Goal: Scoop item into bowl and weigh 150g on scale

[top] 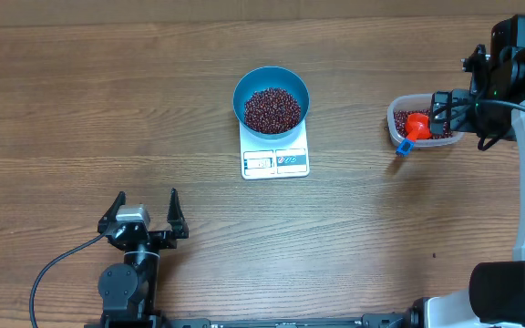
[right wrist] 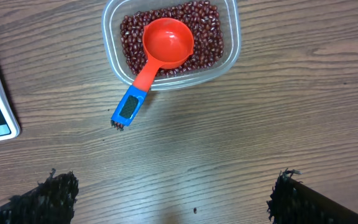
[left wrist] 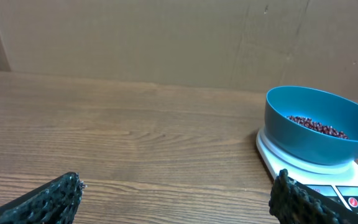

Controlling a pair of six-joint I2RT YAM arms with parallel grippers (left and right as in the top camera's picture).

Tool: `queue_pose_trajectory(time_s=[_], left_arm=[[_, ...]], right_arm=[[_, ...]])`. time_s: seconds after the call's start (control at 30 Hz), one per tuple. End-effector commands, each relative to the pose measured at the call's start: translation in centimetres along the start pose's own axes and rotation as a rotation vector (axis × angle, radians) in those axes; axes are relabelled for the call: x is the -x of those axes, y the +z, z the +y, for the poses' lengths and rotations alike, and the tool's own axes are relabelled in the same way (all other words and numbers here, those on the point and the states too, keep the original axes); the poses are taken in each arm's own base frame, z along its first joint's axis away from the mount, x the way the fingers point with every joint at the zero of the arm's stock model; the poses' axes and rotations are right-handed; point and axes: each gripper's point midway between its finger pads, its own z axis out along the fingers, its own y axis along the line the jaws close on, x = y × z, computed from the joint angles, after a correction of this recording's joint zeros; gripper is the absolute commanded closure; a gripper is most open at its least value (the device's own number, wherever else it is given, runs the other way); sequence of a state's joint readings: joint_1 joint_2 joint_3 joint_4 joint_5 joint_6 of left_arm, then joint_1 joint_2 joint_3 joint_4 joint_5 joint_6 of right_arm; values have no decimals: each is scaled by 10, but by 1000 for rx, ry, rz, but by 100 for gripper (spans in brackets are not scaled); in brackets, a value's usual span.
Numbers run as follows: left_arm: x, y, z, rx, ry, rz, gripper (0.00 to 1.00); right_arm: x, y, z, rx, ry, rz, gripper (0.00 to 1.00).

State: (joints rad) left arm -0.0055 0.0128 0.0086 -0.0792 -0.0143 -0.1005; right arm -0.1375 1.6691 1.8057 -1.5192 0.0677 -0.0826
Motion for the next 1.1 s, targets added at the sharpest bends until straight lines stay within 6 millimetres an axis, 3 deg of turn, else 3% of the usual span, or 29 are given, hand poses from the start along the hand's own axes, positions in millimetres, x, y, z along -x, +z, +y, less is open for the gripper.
queue_pose_trajectory(time_s=[0.0, 0.9, 1.07], left_arm=[[1, 0, 0, -4, 19, -7, 0], [0, 0, 0, -4, 19, -6, 0], [0, 0, 0, -3, 19, -6, 1]], right_arm=[[3, -8, -3, -11, 1, -29, 0], [3, -8, -3, -11, 1, -29, 0], [14, -8, -4, -11, 4, -72, 0]])
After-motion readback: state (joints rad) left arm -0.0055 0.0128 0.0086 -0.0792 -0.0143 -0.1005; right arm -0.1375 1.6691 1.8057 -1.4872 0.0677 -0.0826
